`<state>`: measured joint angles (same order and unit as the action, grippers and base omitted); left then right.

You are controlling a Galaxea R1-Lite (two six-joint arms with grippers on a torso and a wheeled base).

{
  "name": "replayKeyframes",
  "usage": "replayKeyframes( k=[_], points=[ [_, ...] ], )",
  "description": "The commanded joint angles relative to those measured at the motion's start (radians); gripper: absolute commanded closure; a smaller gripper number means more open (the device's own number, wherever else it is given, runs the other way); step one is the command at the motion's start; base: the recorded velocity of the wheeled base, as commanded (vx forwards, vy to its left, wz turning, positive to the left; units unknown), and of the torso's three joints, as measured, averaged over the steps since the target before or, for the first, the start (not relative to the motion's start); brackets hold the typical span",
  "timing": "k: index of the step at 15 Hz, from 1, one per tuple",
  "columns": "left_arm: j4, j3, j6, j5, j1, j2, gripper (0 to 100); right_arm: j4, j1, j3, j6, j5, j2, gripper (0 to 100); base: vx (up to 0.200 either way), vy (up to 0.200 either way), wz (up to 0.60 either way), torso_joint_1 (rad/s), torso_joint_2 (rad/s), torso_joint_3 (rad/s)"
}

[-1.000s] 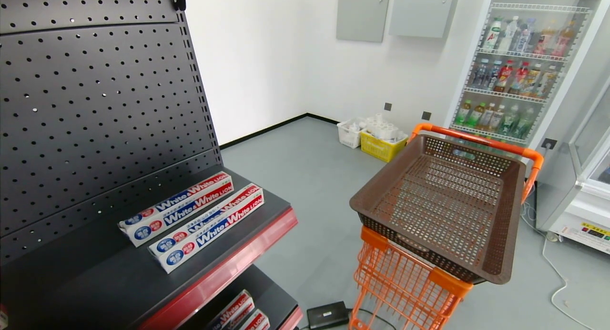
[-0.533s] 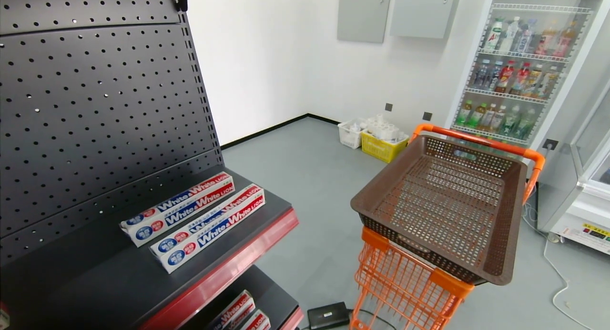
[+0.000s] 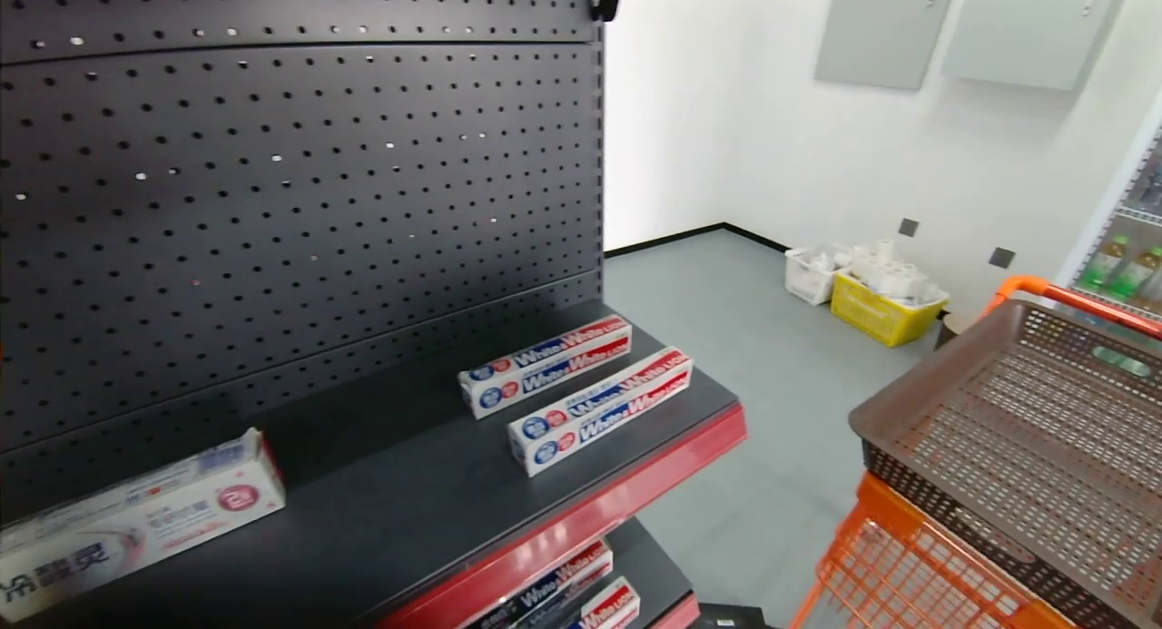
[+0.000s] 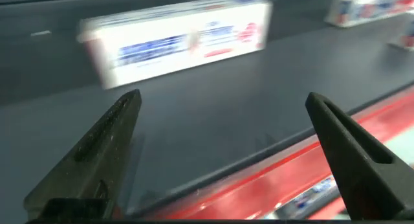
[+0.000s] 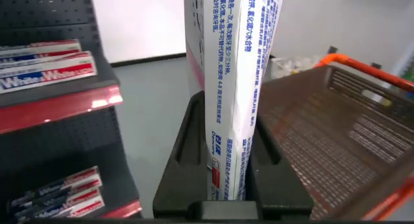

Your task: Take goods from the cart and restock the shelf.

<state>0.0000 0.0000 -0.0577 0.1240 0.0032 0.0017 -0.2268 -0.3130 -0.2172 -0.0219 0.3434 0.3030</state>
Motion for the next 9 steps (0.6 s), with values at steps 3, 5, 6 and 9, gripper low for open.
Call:
replayKeyframes(
  k=[3,5,6,9],
  points=[
    [0.0,0.0,-0.001,0.0,0.0,0.0,0,0.0,0.009,0.002,0.0,0.0,0.005,100,0.0,0.0,0.6,-0.001,0.0,0.004],
    [0.0,0.0,-0.001,0.0,0.0,0.0,0,0.0,0.017,0.002,0.0,0.002,0.005,100,0.0,0.0,0.6,0.0,0.0,0.002],
    [0.0,0.0,-0.001,0.0,0.0,0.0,0,0.0,0.025,0.002,0.0,0.002,0.004,100,0.0,0.0,0.6,0.002,0.01,0.002],
    [0.0,0.0,-0.001,0.0,0.0,0.0,0,0.0,0.038,0.004,0.0,0.002,-0.007,100,0.0,0.0,0.6,0.002,0.0,0.002]
  ],
)
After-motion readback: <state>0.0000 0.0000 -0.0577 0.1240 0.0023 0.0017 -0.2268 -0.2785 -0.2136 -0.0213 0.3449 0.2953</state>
